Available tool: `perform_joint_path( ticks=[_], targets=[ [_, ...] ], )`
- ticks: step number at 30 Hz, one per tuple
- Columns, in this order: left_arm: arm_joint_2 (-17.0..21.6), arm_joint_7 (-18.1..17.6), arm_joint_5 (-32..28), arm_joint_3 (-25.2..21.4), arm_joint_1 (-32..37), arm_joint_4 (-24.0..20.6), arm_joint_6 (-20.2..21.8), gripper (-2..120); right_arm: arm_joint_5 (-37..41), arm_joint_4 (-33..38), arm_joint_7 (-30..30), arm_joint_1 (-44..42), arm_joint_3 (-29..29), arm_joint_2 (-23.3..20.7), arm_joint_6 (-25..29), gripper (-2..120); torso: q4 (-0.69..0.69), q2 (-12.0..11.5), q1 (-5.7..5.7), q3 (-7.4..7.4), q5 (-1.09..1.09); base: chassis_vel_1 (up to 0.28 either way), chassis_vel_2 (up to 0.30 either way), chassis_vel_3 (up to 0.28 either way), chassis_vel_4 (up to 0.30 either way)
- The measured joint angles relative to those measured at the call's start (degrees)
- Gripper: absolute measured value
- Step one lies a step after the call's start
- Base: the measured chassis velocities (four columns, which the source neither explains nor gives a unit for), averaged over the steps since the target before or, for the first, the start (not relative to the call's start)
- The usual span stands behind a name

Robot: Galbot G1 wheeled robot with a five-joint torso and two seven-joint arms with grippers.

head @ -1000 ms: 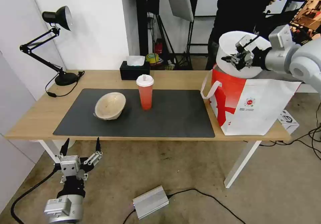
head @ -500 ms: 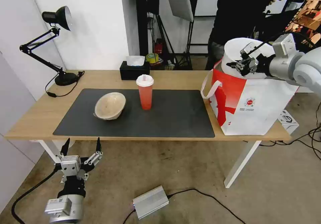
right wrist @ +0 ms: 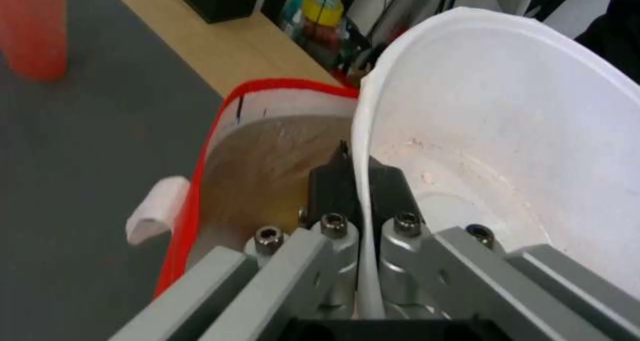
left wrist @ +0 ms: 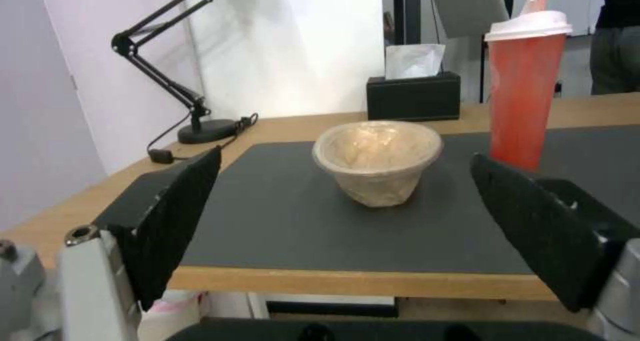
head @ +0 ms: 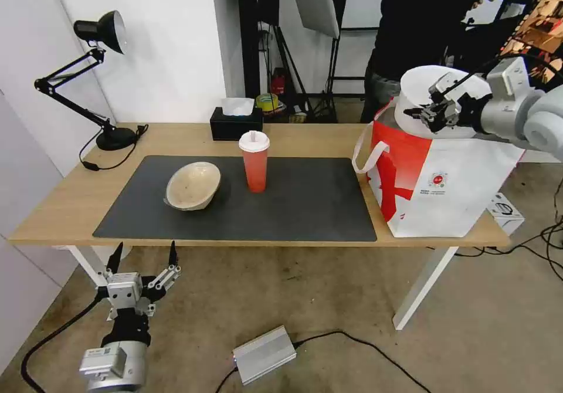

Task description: Pick up the trash from the table and place it into the takeout bag.

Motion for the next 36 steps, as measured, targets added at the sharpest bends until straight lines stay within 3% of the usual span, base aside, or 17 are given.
perform_joint_path(
  ticks=[15,36],
  targets=[
    [-0.02,0.01,0.00,0.29,-0.08,-0.01,0.00,100,0.01,1.91,-0.32,-5.58,4.13,-1.93,0.41,0,0.00,0.00,0.00,0.00,0.00,0.000,0.000,0.000,0.000],
    [-0.10,0.03,0.06,0.33,0.04,-0.19,0.00,100,0.06,2.21,0.79,-7.08,4.81,-1.05,0.45,0,0.00,0.00,0.00,0.00,0.00,0.000,0.000,0.000,0.000]
  ],
)
